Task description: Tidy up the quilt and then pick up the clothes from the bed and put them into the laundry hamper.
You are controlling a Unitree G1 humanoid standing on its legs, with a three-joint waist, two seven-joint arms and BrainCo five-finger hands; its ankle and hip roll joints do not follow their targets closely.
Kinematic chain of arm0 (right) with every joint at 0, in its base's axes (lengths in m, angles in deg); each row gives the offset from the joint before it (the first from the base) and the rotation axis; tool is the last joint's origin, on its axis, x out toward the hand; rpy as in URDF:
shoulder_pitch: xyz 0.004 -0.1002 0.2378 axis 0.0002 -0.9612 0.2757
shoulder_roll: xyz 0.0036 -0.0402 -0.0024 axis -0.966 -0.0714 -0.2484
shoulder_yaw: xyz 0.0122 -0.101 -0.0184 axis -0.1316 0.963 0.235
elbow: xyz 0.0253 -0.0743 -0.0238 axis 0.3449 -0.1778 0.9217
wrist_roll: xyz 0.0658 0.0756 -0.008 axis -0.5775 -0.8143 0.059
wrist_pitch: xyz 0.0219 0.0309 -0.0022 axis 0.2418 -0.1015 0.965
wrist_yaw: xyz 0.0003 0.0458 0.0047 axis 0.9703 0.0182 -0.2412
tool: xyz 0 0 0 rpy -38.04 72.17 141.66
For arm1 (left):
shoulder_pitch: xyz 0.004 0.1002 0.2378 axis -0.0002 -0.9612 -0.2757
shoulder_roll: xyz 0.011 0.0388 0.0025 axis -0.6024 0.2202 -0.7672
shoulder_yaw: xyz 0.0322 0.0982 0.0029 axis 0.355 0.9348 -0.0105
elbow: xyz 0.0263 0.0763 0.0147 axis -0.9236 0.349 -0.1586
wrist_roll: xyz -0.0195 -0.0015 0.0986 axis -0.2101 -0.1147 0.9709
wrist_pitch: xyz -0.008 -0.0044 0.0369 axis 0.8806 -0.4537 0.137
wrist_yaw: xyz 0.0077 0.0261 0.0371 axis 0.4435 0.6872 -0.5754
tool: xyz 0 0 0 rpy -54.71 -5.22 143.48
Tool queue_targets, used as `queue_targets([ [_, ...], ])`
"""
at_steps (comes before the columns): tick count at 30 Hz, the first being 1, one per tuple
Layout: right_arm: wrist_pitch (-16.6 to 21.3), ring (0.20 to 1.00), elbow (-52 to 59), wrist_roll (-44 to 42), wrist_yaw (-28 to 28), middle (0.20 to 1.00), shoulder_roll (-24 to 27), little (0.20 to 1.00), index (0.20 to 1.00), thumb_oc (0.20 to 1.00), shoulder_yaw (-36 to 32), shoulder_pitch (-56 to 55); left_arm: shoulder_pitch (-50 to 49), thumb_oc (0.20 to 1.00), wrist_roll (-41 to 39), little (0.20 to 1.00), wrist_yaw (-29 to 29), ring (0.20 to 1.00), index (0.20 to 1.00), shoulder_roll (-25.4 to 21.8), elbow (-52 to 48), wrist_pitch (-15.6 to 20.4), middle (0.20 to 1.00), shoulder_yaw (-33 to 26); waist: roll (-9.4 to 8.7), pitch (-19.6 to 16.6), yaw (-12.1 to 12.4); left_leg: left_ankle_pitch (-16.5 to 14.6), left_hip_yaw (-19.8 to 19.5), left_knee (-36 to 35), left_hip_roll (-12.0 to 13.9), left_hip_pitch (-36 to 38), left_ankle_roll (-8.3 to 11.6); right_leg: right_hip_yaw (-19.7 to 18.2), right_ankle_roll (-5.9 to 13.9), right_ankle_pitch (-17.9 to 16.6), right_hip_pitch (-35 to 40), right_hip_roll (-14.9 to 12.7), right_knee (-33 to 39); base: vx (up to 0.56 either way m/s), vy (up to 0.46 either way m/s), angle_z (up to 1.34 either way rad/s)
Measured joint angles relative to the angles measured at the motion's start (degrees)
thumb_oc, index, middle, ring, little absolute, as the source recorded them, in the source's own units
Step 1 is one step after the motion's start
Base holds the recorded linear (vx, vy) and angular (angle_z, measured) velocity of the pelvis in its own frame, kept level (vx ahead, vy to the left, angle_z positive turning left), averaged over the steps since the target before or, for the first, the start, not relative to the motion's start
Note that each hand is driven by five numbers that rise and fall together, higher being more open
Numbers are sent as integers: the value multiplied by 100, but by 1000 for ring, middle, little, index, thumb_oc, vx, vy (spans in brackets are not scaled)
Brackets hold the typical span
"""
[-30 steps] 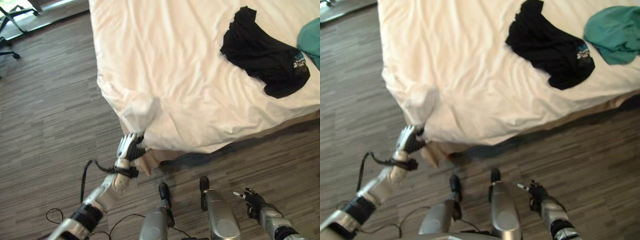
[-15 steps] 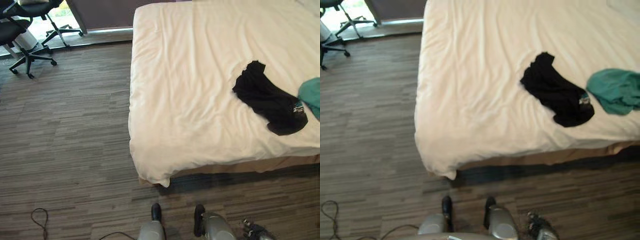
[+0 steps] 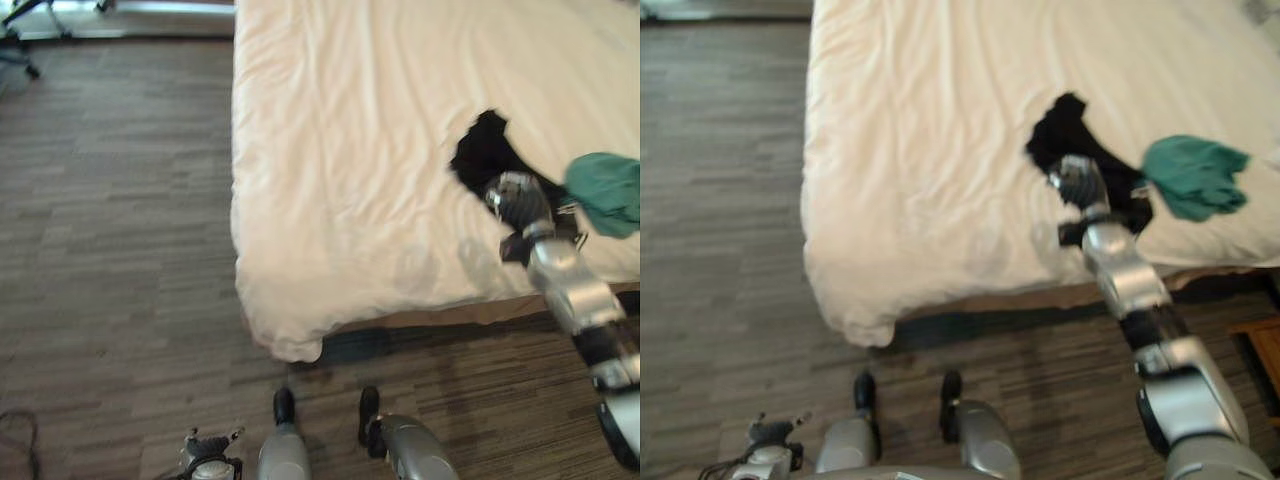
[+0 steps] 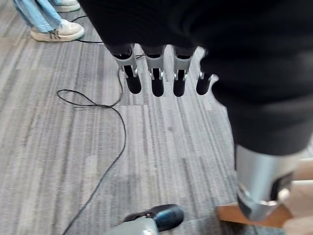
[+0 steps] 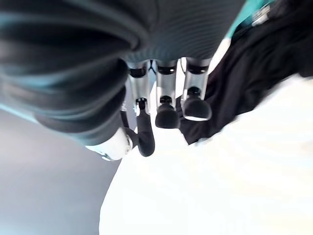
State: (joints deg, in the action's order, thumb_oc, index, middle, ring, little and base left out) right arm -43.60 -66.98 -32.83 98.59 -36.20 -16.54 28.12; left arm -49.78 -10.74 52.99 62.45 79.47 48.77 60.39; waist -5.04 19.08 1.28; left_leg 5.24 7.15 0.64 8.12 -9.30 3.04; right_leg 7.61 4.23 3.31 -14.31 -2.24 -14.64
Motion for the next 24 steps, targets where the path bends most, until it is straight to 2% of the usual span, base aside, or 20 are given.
queue_targets([
  [2,16,200,-304,4,5,200,15,200,200,200,169,787,122,1000,-58,1000,85,1000,1000,-6,7,-68,1000,33,51,305,136,75,-21,27,-21,-220,11,26,-26,-99,-200,-14,18,-70,53,16],
  [5,141,200,-524,4,25,200,-66,200,200,200,574,1401,126,1000,-180,1000,150,1000,1000,-24,-51,-119,1000,97,168,699,383,201,-152,27,-92,-484,43,154,-96,-177,-387,-83,39,-111,88,22],
  [6,171,200,-572,5,21,200,-78,200,200,200,648,1530,142,1000,-275,1000,187,1000,1000,-26,-117,-123,1000,138,176,797,393,213,-167,21,-106,-549,40,171,-107,-184,-440,-98,48,-90,132,25],
  [7,261,200,-620,18,28,200,-214,200,200,200,657,1657,140,1000,-286,1000,280,1000,1000,-28,-240,-116,1000,165,259,987,553,231,-192,19,-149,-659,26,210,-127,-199,-520,-147,53,-92,151,16],
  [11,401,200,-651,266,116,200,-716,200,200,200,856,1957,127,1000,-288,1000,366,1000,1000,-23,-509,-96,1000,330,419,1101,632,303,-317,9,-293,-1245,-49,299,-143,-235,-1086,-292,-5,-96,137,19],
  [13,590,200,-601,305,362,200,-961,200,200,200,849,1950,137,1000,-323,1000,388,1000,1000,-17,-574,-58,1000,357,452,1156,710,315,-323,-17,-375,-1358,-63,314,-142,-236,-1210,-382,-1,-54,122,8],
  [19,952,200,263,246,463,200,-1638,200,200,200,832,1388,156,1000,-405,1000,499,1000,1000,139,-791,406,1000,516,473,1157,647,313,-292,-60,-460,-1369,-60,308,-40,-299,-1151,-452,238,-17,91,-3],
  [21,946,200,549,248,366,200,-1861,200,200,200,914,1217,183,1000,-407,1000,488,1000,1000,252,-791,508,1000,517,486,1150,631,313,-287,-62,-461,-1365,-60,304,-30,-307,-1143,-452,252,12,92,-2],
  [24,703,200,880,253,69,200,-2431,200,200,200,1432,1042,190,1000,-440,1000,412,1000,1000,364,-847,598,1000,566,509,1137,544,312,-272,-60,-454,-1346,-59,293,-26,-309,-1140,-448,225,23,61,-1],
])
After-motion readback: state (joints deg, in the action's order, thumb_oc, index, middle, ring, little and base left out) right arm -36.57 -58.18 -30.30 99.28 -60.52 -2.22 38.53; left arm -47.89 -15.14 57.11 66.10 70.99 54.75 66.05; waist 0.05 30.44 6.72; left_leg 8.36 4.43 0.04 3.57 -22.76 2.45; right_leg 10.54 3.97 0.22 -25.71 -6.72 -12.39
